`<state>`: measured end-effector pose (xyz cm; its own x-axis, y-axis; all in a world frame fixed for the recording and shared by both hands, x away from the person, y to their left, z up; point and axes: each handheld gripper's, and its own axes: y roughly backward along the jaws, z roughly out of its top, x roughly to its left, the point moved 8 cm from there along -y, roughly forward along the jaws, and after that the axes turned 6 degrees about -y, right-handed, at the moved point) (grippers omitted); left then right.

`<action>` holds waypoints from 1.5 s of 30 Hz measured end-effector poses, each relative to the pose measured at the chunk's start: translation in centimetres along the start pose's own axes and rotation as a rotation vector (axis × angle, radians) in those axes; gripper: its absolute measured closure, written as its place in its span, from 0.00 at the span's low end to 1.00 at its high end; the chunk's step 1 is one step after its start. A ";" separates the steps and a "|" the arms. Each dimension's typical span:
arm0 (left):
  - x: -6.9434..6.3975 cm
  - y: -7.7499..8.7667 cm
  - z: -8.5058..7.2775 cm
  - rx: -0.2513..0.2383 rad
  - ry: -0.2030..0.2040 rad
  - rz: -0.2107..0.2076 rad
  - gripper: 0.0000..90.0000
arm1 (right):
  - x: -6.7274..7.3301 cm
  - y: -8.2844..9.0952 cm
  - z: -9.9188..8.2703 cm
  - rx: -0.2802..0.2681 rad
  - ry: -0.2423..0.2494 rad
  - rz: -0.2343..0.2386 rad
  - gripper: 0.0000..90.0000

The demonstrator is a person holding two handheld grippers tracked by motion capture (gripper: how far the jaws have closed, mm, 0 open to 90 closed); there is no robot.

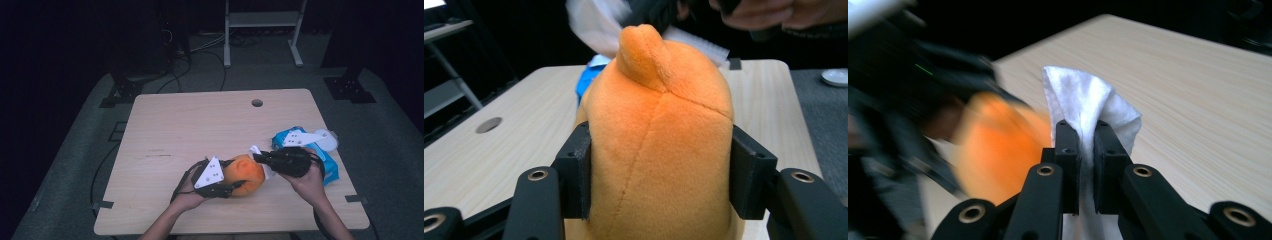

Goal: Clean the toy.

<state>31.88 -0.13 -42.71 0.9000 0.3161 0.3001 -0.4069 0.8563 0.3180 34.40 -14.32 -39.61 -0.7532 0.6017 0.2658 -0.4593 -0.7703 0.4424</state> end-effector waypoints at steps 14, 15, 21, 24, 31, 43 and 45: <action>3.1 1.0 -1.9 0.115 -0.043 0.161 0.45 | -0.3 -1.2 -1.1 0.025 -0.035 0.008 0.92; 3.1 0.8 -2.3 0.136 -0.056 0.171 0.44 | -0.3 -1.3 -1.1 0.023 -0.035 0.007 0.92; 0.8 -1.5 -4.0 0.219 -0.079 0.080 0.41 | -0.3 -1.4 -0.8 -0.007 -0.054 0.006 0.92; -0.5 -2.1 -3.8 0.242 -0.117 0.039 0.36 | -0.4 -1.6 -0.9 -0.009 -0.069 -0.006 0.92; -2.8 -1.1 -2.7 0.200 0.001 -0.209 0.34 | -0.8 -3.0 -3.8 0.103 -0.077 -0.005 0.92; -1.4 -0.6 -0.8 0.126 0.075 -0.275 0.18 | 0.6 -2.3 -7.3 0.204 -0.013 0.090 0.91; -1.2 -1.4 -1.4 0.161 0.057 -0.272 0.16 | 0.9 -2.1 -7.5 0.215 0.012 0.109 0.91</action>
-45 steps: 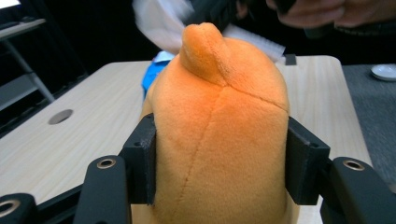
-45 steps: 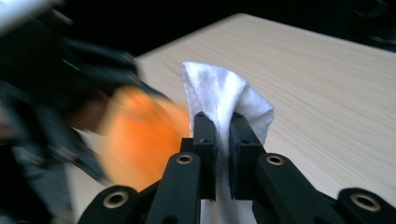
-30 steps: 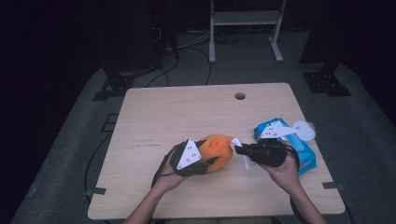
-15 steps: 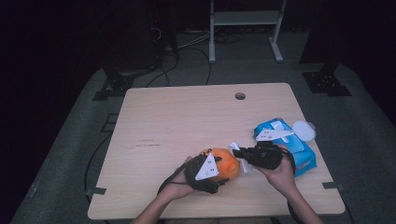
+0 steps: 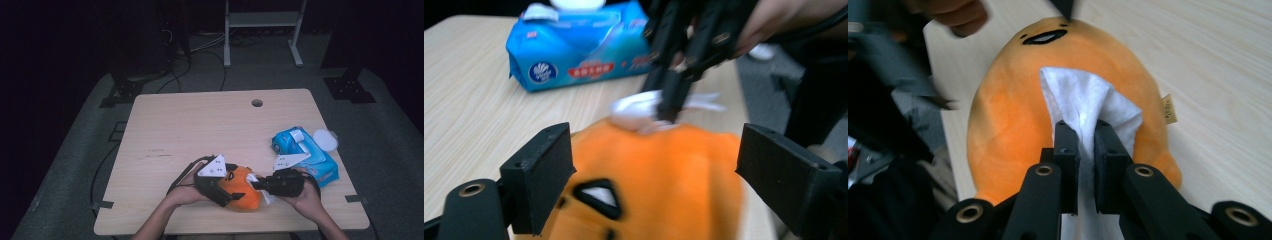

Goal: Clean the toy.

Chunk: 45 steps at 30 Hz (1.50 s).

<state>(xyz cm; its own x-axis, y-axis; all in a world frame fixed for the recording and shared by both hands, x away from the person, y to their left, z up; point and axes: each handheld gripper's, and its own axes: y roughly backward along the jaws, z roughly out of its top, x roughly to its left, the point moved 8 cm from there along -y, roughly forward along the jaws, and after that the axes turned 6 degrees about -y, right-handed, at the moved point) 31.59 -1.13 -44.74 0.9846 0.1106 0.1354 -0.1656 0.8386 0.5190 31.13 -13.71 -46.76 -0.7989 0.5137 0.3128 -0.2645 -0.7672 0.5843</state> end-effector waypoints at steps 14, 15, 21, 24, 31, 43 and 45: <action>-0.3 -1.3 -2.0 0.098 0.030 0.021 0.46 | -1.5 3.7 -1.0 -0.043 -0.027 -0.027 0.90; -0.3 -1.2 -2.0 0.091 0.034 0.029 0.49 | -1.9 3.9 -1.2 -0.039 -0.028 -0.046 0.89; 0.5 -0.4 -1.1 0.034 0.050 0.061 0.61 | -4.1 4.3 -3.6 0.029 -0.061 -0.115 0.88; 1.5 0.0 -0.9 0.036 0.050 0.102 0.62 | -5.0 4.3 -4.6 0.052 -0.081 -0.133 0.89; 5.6 1.4 -1.1 0.077 0.022 0.272 0.62 | -5.9 3.4 -4.6 0.076 -0.074 -0.178 0.88; 6.4 1.7 -3.0 0.069 0.100 0.278 0.49 | -6.1 2.6 -4.6 0.070 -0.061 -0.177 0.67; 6.4 1.8 -3.0 0.068 0.107 0.274 0.46 | -5.9 2.8 -4.5 0.052 -0.068 -0.162 0.64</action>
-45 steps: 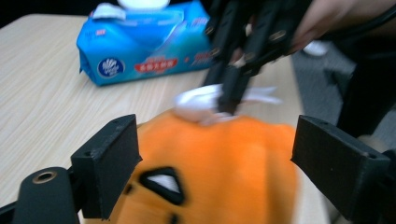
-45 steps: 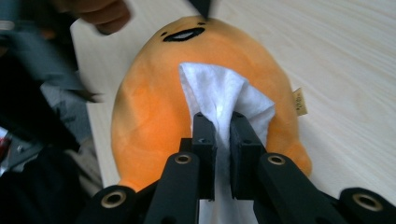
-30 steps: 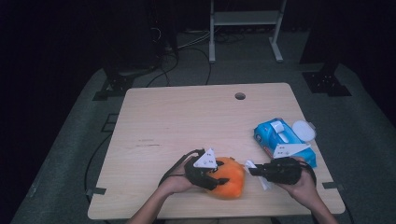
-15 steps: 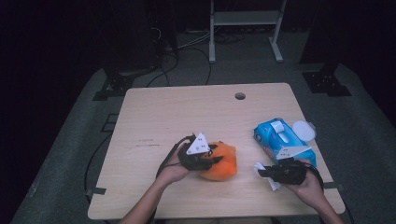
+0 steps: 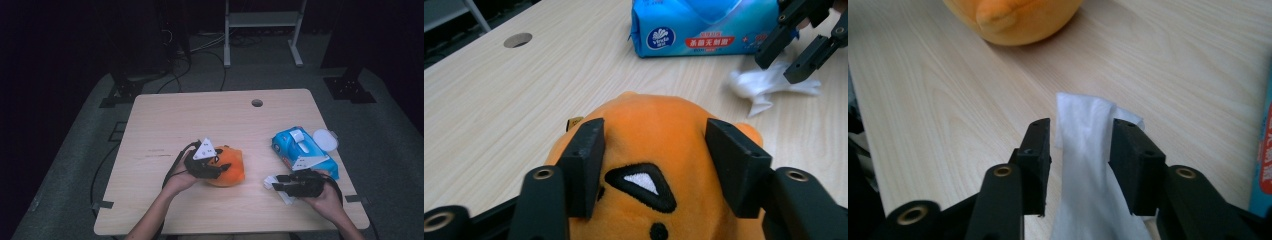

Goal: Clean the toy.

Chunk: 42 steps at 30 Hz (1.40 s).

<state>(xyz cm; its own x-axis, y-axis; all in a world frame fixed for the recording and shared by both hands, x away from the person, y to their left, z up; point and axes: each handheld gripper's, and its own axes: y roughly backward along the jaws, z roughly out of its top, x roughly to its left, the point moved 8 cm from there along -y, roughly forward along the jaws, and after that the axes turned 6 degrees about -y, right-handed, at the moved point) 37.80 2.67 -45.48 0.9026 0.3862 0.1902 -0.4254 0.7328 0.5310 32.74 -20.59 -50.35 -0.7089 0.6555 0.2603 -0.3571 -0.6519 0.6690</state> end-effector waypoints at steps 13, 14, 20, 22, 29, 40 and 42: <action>1.6 2.7 0.1 -0.063 0.122 0.002 0.19 | 0.0 0.4 0.8 -0.055 -0.010 0.039 0.52; 1.7 3.0 0.0 -0.070 0.134 0.007 0.18 | 0.0 0.5 0.8 -0.059 -0.007 0.038 0.52; 1.7 4.8 -0.6 -0.070 0.144 0.025 0.16 | 0.2 1.1 1.0 -0.076 -0.013 0.024 0.51; 1.7 5.1 -1.0 -0.058 0.141 0.034 0.16 | 0.2 1.2 1.1 -0.082 -0.014 0.025 0.50; 2.0 6.2 -2.0 -0.050 0.162 0.049 0.14 | 0.0 1.1 1.2 -0.085 -0.018 0.032 0.49; 2.0 7.5 -3.8 -0.037 0.182 0.072 0.13 | -0.1 1.4 1.0 -0.091 -0.038 0.032 0.48; 2.0 7.6 -4.0 -0.033 0.184 0.073 0.13 | -0.2 1.4 1.0 -0.093 -0.039 0.032 0.48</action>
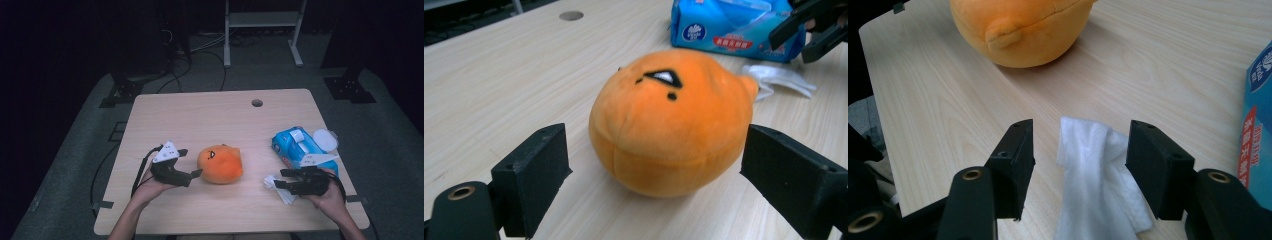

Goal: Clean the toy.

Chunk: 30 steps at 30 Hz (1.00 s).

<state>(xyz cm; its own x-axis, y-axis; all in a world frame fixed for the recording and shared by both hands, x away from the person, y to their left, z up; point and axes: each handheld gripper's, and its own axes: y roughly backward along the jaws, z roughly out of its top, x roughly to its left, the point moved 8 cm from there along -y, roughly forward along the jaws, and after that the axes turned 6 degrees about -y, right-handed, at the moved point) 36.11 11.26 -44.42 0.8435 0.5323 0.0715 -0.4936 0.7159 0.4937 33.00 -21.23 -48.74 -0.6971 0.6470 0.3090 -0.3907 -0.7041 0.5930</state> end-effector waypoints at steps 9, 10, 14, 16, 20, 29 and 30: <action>0.3 0.5 -1.6 0.020 0.020 0.012 0.12 | -0.1 0.0 -0.1 0.003 -0.005 0.000 0.48; 0.3 0.5 -1.7 0.021 0.025 0.013 0.12 | -0.1 0.1 -0.2 0.003 -0.004 0.000 0.48; 0.4 0.6 -2.4 0.028 0.034 0.013 0.12 | -0.1 0.1 -0.2 0.001 -0.008 0.000 0.47; 0.4 0.7 -2.8 0.035 0.037 0.012 0.12 | -0.1 0.1 -0.2 0.001 -0.007 0.000 0.47; 0.3 0.8 -3.3 0.040 0.045 0.012 0.12 | -0.2 0.1 -0.2 0.000 -0.009 0.001 0.47; 0.4 1.1 -4.3 0.055 0.058 0.017 0.12 | -0.2 0.2 -0.3 0.000 -0.007 0.001 0.46; 0.5 1.1 -4.4 0.055 0.062 0.018 0.12 | -0.2 0.2 -0.4 0.001 -0.010 0.001 0.46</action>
<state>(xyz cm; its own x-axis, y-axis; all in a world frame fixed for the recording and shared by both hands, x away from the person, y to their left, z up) 35.02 14.30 -47.61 0.8191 0.5729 0.0281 -0.4949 0.6810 0.5397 32.83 -21.65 -48.94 -0.6914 0.6494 0.3166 -0.3899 -0.7043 0.5932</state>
